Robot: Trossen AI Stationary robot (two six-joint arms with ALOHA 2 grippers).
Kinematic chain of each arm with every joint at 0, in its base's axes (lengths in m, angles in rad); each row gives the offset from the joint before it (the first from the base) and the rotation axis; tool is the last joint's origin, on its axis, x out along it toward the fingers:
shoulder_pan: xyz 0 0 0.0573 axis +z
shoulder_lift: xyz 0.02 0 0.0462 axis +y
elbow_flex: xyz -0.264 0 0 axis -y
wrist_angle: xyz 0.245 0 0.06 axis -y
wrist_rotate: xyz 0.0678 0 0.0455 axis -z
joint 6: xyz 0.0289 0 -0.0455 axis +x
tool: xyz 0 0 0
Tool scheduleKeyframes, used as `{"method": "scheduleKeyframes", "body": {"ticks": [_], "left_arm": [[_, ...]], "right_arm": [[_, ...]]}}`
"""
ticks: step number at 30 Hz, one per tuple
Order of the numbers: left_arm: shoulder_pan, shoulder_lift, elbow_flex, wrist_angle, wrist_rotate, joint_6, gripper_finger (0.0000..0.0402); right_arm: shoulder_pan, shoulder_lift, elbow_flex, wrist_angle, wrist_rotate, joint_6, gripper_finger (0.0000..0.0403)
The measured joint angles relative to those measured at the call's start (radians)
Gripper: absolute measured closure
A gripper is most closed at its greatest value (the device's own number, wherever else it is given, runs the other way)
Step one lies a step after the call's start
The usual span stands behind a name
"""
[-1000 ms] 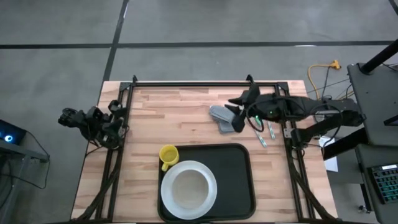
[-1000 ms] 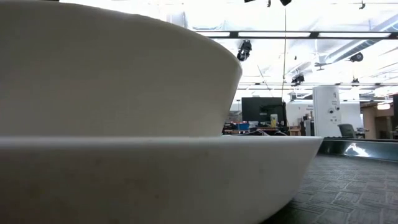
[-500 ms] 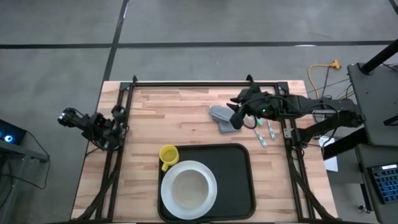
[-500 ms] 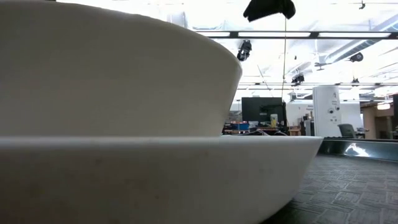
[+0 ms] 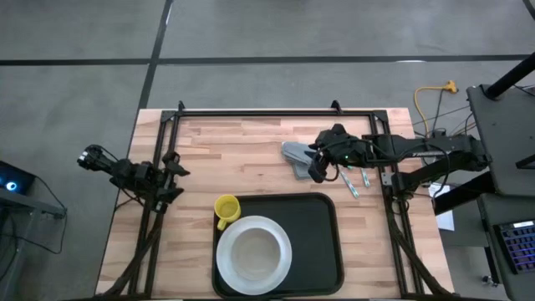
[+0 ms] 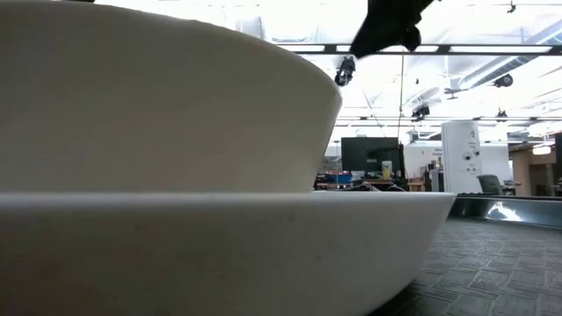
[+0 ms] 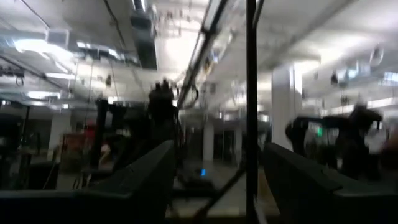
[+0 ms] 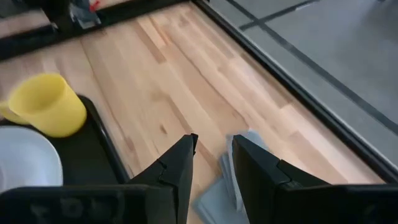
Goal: Set up tray
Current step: Put the gray napkin to the right of the white plate on the black serving tray
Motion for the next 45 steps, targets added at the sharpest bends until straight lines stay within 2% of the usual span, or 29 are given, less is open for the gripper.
{"method": "scheduleKeyframes", "body": {"ticks": [6, 13, 21, 33, 45], "left_arm": [[0.0, 0.001, 0.001, -0.291, 0.001, -0.041, 0.0178], [0.0, 0.001, 0.002, -0.472, 0.002, -0.08, 0.0178], [0.0, 0.003, 0.003, -0.473, 0.001, -0.081, 0.0178], [0.0, 0.017, 0.003, -0.475, 0.001, -0.081, 0.0178], [0.0, 0.016, 0.003, -0.476, 0.0, -0.081, 0.0178]], "right_arm": [[0.001, 0.0, -0.06, -0.001, -0.001, 0.023, 0.0303], [0.001, 0.0, -0.087, 0.0, 0.0, 0.0, 0.0303], [0.001, 0.0, -0.097, -0.002, -0.001, -0.064, 0.0303], [0.001, 0.0, -0.102, -0.003, 0.0, -0.306, 0.0303], [0.0, 0.0, -0.101, 0.038, 0.0, -0.382, 0.0303]]}}
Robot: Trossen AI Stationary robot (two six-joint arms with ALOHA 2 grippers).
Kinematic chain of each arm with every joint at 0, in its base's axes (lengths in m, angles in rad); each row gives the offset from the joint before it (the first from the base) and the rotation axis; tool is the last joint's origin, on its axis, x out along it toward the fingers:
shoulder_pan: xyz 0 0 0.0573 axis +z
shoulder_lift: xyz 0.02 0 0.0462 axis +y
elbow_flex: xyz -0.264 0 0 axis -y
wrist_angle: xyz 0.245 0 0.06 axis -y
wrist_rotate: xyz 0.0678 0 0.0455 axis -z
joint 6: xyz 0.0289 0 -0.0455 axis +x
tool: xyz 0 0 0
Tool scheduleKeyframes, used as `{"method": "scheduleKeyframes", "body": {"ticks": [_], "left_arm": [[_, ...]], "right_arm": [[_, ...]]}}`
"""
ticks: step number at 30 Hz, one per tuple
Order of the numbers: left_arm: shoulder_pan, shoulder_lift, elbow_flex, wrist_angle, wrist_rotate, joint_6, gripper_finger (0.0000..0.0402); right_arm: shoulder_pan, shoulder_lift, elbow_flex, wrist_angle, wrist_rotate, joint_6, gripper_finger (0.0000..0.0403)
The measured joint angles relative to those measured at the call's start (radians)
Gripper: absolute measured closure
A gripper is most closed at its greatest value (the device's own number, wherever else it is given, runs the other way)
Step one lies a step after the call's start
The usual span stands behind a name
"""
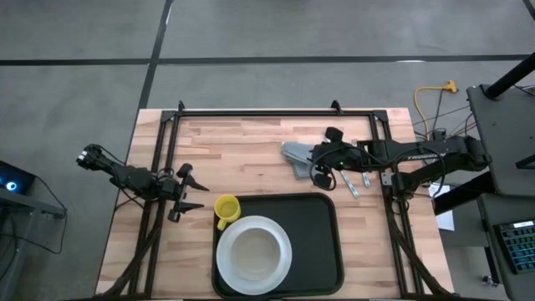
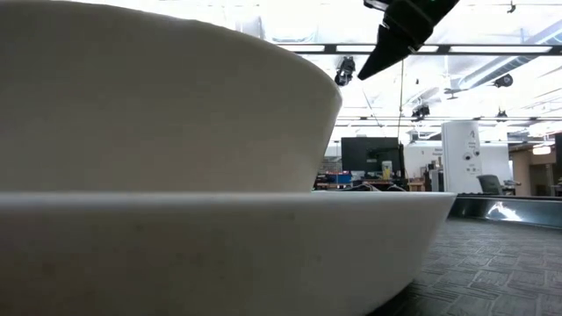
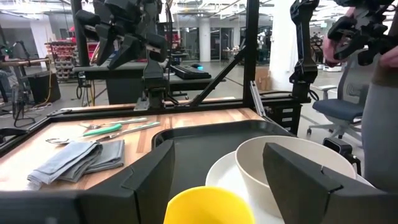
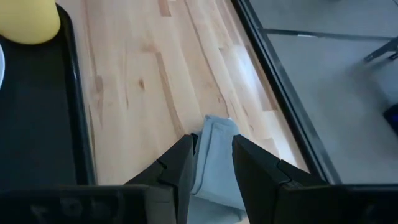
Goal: Set up tray
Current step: Put the gray napkin to the right of the white plate on the black serving tray
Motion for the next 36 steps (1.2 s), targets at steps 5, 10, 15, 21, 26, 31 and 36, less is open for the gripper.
{"method": "scheduleKeyframes", "body": {"ticks": [5, 10, 15, 21, 26, 31, 36], "left_arm": [[0.0, 0.0, 0.0, 0.0, 0.0, 0.0, 0.0178], [0.0, 0.0, 0.0, 0.0, -0.001, 0.0, 0.0178], [0.0, 0.004, 0.0, -0.001, -0.001, 0.0, 0.0178], [0.0, 0.004, 0.0, -0.001, -0.001, 0.0, 0.0178], [0.0, 0.004, 0.0, -0.001, -0.001, 0.0, 0.0178], [0.0, 0.004, -0.001, -0.001, -0.001, 0.0, 0.0178], [0.0, 0.005, -0.001, -0.001, -0.001, 0.0, 0.0178]], "right_arm": [[-0.016, -0.002, 0.002, 0.005, 0.031, -0.058, 0.0303], [-0.016, -0.002, -0.004, -0.071, 0.028, -0.184, 0.0303], [-0.023, 0.005, -0.011, -0.063, 0.031, -0.206, 0.0303], [-0.059, 0.008, -0.011, -0.048, 0.029, -0.153, 0.0303], [-0.109, 0.04, -0.025, -0.045, 0.029, -0.092, 0.0303], [-0.144, 0.103, -0.053, -0.042, 0.03, -0.092, 0.0303], [-0.145, 0.149, -0.055, 0.014, 0.029, -0.092, 0.0303]]}}
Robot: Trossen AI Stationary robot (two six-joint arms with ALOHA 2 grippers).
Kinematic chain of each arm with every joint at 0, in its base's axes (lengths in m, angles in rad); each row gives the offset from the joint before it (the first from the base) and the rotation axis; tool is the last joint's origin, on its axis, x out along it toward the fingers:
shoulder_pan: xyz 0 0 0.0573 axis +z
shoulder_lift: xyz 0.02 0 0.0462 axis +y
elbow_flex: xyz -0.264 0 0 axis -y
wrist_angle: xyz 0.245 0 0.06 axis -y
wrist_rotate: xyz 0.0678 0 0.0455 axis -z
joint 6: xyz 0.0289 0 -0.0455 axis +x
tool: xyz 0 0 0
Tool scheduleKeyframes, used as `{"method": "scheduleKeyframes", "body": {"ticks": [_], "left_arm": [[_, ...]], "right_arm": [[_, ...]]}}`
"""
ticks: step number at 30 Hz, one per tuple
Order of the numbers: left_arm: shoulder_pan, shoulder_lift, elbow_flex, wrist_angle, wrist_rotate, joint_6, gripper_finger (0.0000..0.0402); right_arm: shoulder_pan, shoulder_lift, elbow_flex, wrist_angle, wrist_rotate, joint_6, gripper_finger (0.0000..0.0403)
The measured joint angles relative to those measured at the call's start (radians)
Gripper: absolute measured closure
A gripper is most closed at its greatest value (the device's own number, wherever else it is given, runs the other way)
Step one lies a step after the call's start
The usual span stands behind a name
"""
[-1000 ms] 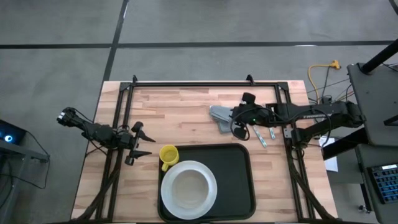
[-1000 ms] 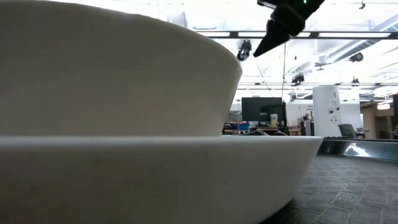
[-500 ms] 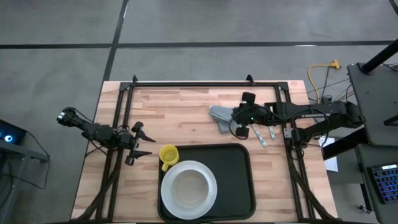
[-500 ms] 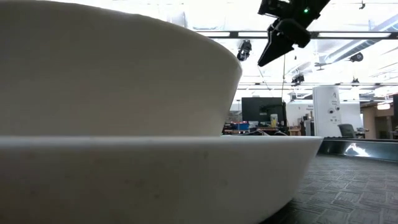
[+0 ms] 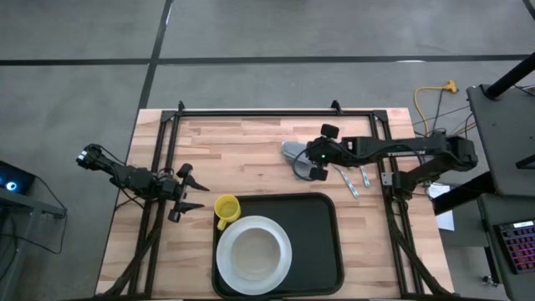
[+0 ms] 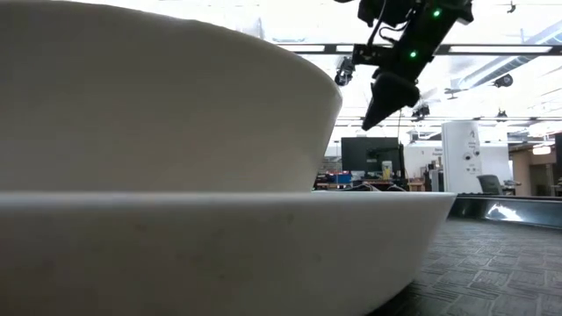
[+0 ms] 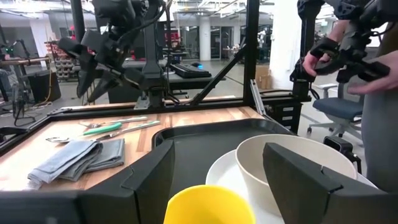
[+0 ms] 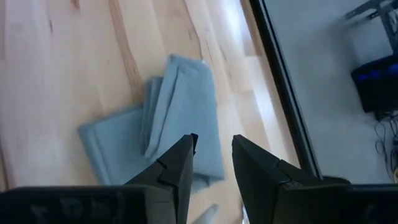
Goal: Set up tray
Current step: Put the gray napkin to the right of the white plate on the black serving tray
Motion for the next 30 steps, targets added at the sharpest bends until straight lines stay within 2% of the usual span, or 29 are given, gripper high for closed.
{"method": "scheduleKeyframes", "body": {"ticks": [8, 16, 24, 30], "left_arm": [[0.0, 0.0, 0.0, 0.0, 0.0, 0.0, 0.0178], [0.0, 0.001, 0.0, 0.0, 0.0, 0.0, 0.0178], [0.0, 0.001, 0.0, 0.0, 0.0, 0.0, 0.0178], [0.0, 0.001, 0.0, 0.0, 0.0, 0.0, 0.0178]], "right_arm": [[-0.001, 0.019, -0.023, 0.055, 0.056, -0.011, 0.0303], [-0.005, 0.007, -0.031, 0.045, 0.022, 0.014, 0.0303], [-0.006, 0.015, -0.049, -0.039, 0.017, 0.065, 0.0302], [-0.005, 0.015, -0.081, -0.022, 0.004, 0.084, 0.0268]]}}
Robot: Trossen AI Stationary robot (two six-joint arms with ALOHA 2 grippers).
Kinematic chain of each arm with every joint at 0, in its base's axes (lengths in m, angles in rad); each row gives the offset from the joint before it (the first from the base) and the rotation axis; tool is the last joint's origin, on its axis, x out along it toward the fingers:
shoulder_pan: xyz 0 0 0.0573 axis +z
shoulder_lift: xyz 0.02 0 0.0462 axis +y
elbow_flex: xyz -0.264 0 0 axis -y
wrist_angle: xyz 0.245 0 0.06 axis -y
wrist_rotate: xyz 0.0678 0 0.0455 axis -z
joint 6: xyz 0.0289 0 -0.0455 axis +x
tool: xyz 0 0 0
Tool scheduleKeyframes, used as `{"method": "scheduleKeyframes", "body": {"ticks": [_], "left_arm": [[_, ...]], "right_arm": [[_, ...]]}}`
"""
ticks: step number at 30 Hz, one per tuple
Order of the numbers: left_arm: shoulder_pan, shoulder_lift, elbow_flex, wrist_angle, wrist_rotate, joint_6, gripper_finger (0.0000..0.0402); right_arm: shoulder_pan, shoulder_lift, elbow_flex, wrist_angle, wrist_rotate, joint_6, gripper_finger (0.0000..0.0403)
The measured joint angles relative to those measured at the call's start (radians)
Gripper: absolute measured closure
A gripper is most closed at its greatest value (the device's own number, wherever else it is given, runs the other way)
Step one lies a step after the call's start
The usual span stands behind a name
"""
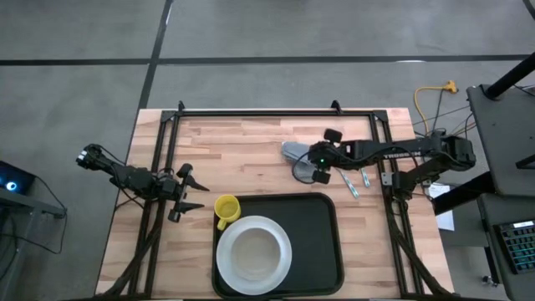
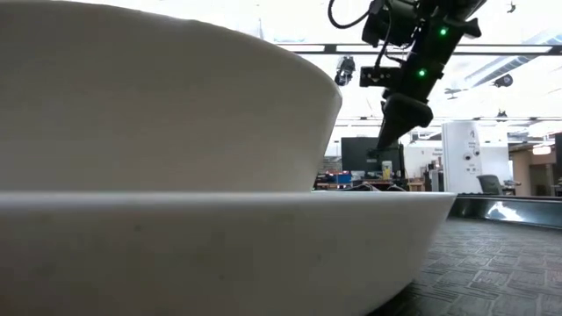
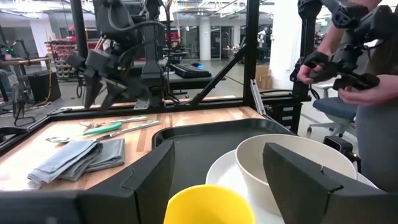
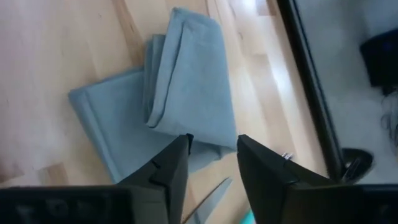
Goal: Set up tray
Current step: Put the gray napkin to the right of the white plate on the black serving tray
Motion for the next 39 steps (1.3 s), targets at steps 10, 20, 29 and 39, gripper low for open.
{"method": "scheduleKeyframes", "body": {"ticks": [10, 20, 29, 39], "left_arm": [[0.0, 0.0, 0.0, 0.0, 0.0, 0.0, 0.0178], [0.0, 0.0, 0.0, 0.0, 0.0, 0.0, 0.0178], [0.0, 0.0, 0.0, 0.0, 0.0, 0.0, 0.0178], [0.0, 0.0, 0.0, 0.0, 0.0, 0.0, 0.0178]], "right_arm": [[0.002, -0.002, -0.064, 0.088, -0.15, -0.099, 0.0169], [-0.006, 0.071, -0.111, 0.206, -0.136, -0.157, 0.0152], [-0.007, 0.146, -0.111, 0.27, -0.075, -0.182, 0.0151], [-0.017, 0.185, -0.111, 0.291, -0.025, -0.23, 0.0151]]}}
